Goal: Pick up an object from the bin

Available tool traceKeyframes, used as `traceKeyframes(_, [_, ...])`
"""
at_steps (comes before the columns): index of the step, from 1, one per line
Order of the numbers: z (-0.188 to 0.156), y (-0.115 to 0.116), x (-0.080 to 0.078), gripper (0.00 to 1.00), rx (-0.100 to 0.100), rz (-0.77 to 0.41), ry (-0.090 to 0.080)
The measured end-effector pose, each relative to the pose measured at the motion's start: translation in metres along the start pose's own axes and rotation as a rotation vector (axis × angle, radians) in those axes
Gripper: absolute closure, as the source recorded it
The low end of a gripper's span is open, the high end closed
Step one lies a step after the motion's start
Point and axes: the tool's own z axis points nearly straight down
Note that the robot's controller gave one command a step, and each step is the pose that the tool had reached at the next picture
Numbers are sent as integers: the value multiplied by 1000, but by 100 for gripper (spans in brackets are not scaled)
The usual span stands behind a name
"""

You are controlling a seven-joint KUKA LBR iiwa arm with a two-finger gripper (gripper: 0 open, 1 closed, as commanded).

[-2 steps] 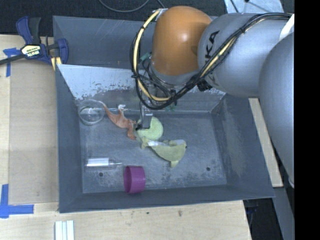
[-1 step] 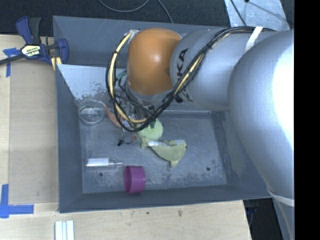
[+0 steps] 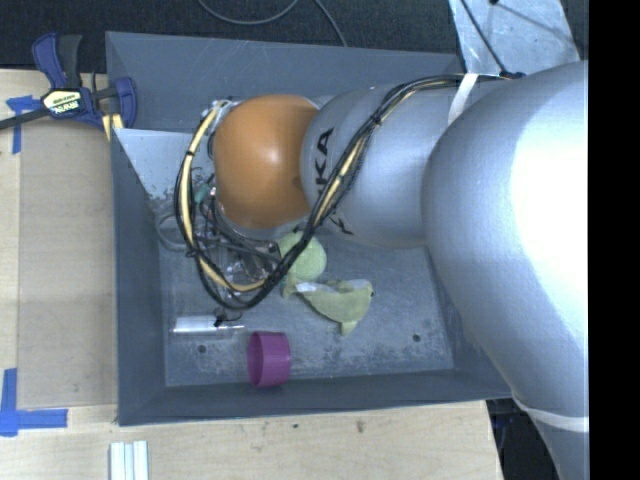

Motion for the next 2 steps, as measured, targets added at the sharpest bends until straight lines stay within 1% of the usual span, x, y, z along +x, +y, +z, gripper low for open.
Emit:
traceKeyframes(1, [-19, 0, 9, 0, 0, 199, -2])
traceKeyframes(2, [31, 26, 13, 0, 2, 65, -1])
